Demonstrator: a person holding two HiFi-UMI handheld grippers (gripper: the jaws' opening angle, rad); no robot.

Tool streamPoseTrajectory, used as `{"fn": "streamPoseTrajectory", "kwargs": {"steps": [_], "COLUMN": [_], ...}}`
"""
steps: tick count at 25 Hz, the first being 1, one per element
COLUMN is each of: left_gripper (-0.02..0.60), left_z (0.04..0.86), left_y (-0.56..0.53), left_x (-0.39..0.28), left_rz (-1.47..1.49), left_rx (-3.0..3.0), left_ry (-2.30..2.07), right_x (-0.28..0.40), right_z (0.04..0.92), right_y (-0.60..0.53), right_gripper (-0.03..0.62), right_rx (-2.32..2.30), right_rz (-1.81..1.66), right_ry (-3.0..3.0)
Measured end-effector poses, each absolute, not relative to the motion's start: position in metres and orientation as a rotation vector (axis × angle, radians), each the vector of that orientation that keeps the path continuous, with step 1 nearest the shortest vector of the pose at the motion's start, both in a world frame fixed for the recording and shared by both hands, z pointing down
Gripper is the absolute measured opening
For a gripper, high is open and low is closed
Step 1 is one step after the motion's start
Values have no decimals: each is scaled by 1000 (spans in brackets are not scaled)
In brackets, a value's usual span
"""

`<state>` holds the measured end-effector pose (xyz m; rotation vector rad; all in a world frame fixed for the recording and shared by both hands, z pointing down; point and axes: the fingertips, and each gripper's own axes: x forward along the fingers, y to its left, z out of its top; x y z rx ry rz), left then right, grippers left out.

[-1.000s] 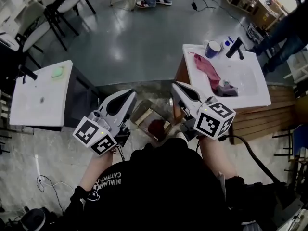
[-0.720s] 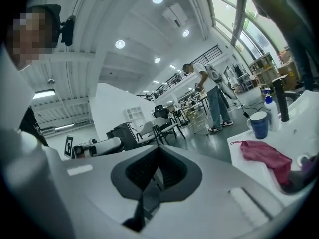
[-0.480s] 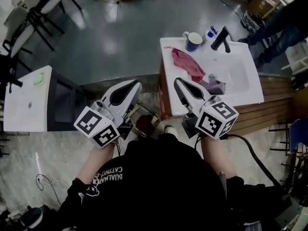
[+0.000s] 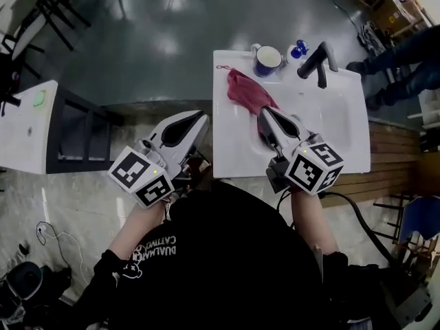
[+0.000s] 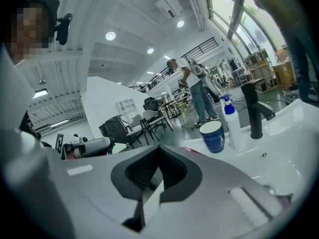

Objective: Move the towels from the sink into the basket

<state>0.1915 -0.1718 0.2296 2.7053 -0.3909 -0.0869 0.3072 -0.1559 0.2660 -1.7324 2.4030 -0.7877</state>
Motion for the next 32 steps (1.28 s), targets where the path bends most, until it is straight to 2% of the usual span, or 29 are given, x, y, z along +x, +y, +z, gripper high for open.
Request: {"fn": "streamPoseTrajectory", "kwargs": {"steps": [8,25,32], "left_gripper": [0,0,0], "left_z": [262,299,306], "left_y": [-189,-205,-204], "left_x": [220,226,223], "left_rz": [-61,64,97], "left_rx": [2634,2556,2538], "left_ry": [-529,-645,-668], "right_x": [333,345,343], "right_z": [303,380,401], "right_y": [-182,-229,-235], "right_gripper": [5,7,109], "right_rx": [-1657,-1661,-1632], "right_rz": [-860,-1047,-1144], "right_ry": [2533,2668,2673]}}
